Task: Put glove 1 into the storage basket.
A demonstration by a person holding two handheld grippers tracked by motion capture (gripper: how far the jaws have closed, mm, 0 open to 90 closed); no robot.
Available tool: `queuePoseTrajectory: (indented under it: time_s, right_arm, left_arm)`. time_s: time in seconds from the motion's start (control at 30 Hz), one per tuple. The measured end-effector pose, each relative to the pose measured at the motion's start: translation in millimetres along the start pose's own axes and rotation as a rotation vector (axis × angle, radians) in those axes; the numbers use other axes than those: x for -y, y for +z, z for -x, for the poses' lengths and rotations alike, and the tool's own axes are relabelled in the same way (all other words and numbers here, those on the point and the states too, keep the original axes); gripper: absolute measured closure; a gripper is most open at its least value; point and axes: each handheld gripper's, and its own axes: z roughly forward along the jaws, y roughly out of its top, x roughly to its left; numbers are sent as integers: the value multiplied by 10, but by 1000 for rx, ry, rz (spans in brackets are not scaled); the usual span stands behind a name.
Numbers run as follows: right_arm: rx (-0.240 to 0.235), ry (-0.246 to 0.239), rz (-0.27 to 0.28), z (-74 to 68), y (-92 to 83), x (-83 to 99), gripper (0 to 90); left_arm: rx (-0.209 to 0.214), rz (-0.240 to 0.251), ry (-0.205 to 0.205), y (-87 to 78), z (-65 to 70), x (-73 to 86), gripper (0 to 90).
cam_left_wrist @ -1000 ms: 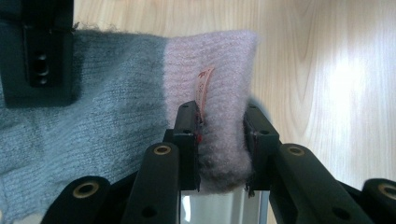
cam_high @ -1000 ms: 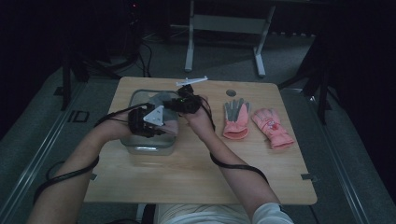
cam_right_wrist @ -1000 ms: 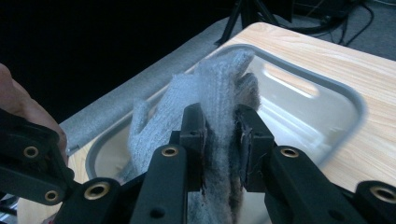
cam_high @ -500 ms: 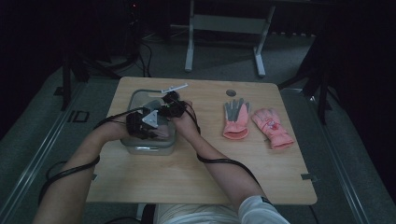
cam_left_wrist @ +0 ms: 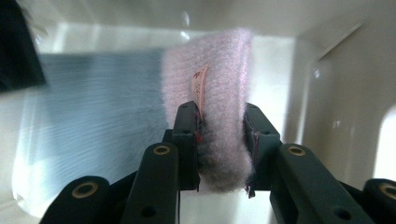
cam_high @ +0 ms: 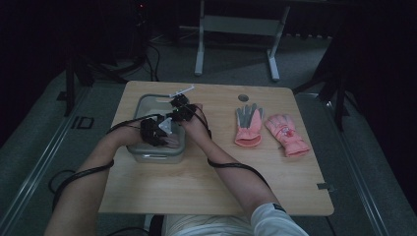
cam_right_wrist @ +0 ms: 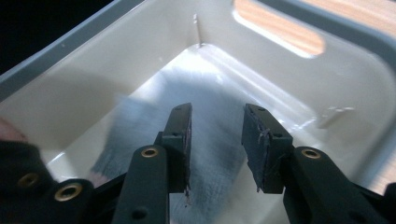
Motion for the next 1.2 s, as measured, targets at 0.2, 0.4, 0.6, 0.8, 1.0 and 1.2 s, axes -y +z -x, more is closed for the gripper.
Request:
queuePoseTrajectory:
  time_s: [0.2, 0.4, 0.6, 0.8, 1.0, 1.2]
  right_arm:
    - [-37, 50, 45, 127, -192, 32, 554]
    - [-34, 2, 76, 160, -420, 74, 458]
    - [-71, 12, 123, 217, -653, 153, 315]
    - [-52, -8, 175, 273, -887, 266, 201]
    - [-29, 18, 163, 394, -1048, 416, 189]
    - [-7, 17, 144, 505, -1157, 602, 148]
  left_arm:
    - [33, 12, -48, 43, -27, -41, 660]
    - [27, 7, -164, -58, -53, -55, 505]
    - [-14, 64, -228, -232, -35, -69, 367]
    - [-32, 122, -291, -386, 5, -142, 271]
    - [-18, 168, -309, -468, 69, -291, 174]
    - [-36, 174, -360, -421, 80, -423, 72]
